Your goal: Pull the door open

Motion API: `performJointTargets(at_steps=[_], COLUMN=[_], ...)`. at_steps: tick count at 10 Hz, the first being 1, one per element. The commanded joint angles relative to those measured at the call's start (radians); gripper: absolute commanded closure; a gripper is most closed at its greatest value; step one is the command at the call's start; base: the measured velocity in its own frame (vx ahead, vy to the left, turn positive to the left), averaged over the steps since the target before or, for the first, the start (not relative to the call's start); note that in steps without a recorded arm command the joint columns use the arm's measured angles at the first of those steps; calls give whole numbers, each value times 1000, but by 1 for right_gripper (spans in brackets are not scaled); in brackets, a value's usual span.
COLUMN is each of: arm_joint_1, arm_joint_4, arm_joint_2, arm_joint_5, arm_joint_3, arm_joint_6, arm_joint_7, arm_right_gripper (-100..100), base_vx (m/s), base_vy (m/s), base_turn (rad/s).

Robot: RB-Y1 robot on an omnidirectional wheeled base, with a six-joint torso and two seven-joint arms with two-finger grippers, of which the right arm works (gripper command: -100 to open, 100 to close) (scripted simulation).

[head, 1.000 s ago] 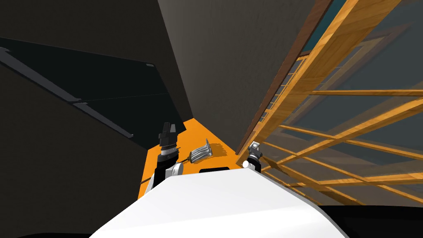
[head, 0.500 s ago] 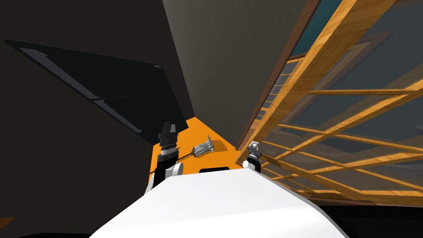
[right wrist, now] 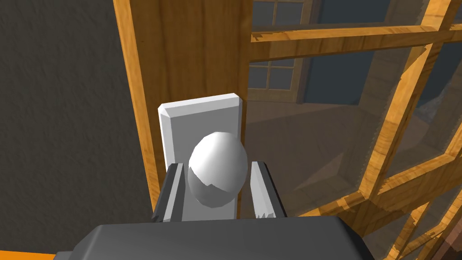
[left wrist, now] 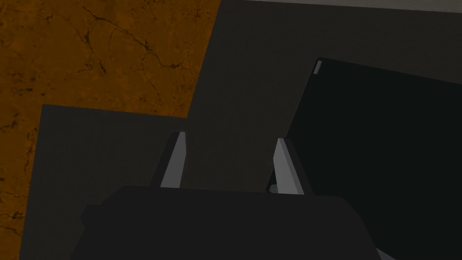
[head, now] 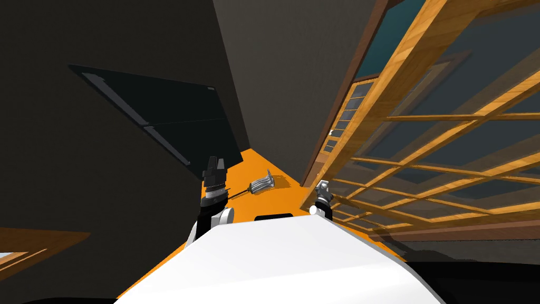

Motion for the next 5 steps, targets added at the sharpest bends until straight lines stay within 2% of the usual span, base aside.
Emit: performJointTargets(at_steps=[1,2,3,4,5], arm_joint_1=[20,20,25,27,28], arm_joint_4=[-12,-12,-12,-12,-12], arm_joint_2=[-19,-19,-36,-41,-44], arm_joint_5=[-2,-2,21,27,32], arm_joint_3=[-7,-7,21,28,34], arm_joint_6=[2,2,9,11,12], arm_joint_7=[-4,-4,-40,-49,-57], arm_right_gripper=[100,100,100,100,100], base_vx=[-210,-142,-139,-57,73], base_vy=[75,58,23,-15,-53], base_turn=[13,9,12,16,19])
